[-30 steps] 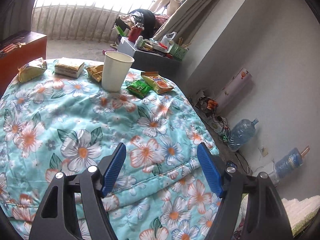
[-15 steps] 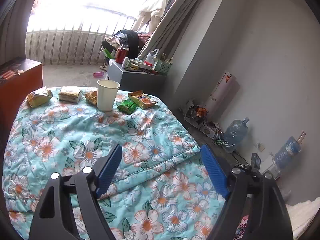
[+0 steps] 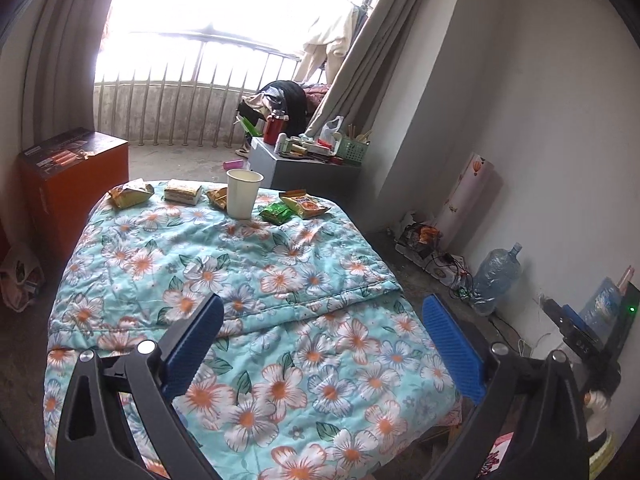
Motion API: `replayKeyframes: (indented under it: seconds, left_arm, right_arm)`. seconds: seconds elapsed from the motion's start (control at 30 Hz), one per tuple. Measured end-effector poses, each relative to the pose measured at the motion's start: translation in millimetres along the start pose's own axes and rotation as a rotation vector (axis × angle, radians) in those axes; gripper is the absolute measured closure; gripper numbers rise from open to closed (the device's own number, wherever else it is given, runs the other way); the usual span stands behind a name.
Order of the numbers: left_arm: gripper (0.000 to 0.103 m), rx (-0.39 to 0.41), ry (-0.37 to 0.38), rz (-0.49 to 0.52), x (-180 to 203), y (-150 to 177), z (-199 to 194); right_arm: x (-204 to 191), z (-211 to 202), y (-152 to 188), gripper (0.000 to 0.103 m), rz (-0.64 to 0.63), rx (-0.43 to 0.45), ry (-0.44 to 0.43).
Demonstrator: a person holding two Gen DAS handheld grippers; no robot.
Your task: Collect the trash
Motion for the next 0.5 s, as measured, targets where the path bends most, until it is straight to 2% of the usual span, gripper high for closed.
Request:
replayKeyframes:
  seconds: [0.13, 0.2, 0.3, 0.43, 0.5]
  left_arm:
    - [0.006, -0.03, -0.075, -0.011, 8, 22, 3]
    - [0.005, -0.083, -0.124, 0.003, 13, 40, 12]
    - [0.006, -0.108, -0.141, 0.019, 22, 62, 20]
    - [0.006, -0.202, -0.156, 0.041, 31, 87, 37]
    - [0.006, -0.236, -0.174, 0.047, 33, 94, 44]
  right_arm:
    - [-32, -25, 11, 0.008, -0.035, -0.014, -0.008]
    - [-44, -25, 24, 0.008, -0.054, -0.072, 0.008]
    - [-50, -15, 50, 0.008, -0.061, -0.151, 0.011]
    - [-64, -29, 75, 0.008, -0.072, -0.199, 0.048]
    - [-64, -29, 84, 0.008, -0.054, -0.236, 0.033]
Point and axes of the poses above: each gripper's, at about its wrist camera, not at the fingertips, and z roughly the way its jaws point, x to its right, y to its underside, the point moved 6 cm from there along z, roughly the way its jaws point, and after that the axes turned 9 degrees about y, right-handed, at the moved point
